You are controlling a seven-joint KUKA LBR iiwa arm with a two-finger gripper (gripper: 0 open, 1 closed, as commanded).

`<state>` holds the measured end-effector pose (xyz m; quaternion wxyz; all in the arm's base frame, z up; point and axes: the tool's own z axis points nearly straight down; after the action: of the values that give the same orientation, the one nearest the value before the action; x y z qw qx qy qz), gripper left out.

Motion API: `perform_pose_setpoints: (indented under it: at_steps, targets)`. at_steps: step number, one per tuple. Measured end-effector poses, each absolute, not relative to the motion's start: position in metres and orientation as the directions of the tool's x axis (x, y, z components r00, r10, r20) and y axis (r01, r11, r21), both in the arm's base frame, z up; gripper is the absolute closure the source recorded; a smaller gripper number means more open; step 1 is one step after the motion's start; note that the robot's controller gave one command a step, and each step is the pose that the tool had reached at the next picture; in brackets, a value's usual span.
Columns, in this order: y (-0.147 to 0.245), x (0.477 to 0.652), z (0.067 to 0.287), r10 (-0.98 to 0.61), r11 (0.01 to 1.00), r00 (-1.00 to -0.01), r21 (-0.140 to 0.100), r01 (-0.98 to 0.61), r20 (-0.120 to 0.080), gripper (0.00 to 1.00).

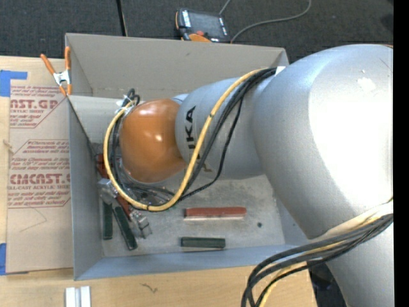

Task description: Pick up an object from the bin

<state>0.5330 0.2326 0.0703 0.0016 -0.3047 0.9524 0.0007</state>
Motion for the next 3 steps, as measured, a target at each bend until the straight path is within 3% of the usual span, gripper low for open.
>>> perform_pose_setpoints:
  at_steps: [1, 2, 3]
  targets:
    - [0.233, 0.535, 0.072, -0.578, 0.816, -0.816, 0.001, -0.578, -0.009, 1.00]
    - [0.233, 0.535, 0.072, -0.578, 0.816, -0.816, 0.001, -0.578, -0.009, 1.00]
    - [0.224, 0.503, 0.155, -0.481, 0.877, -0.877, 0.001, -0.481, -0.007, 1.00]
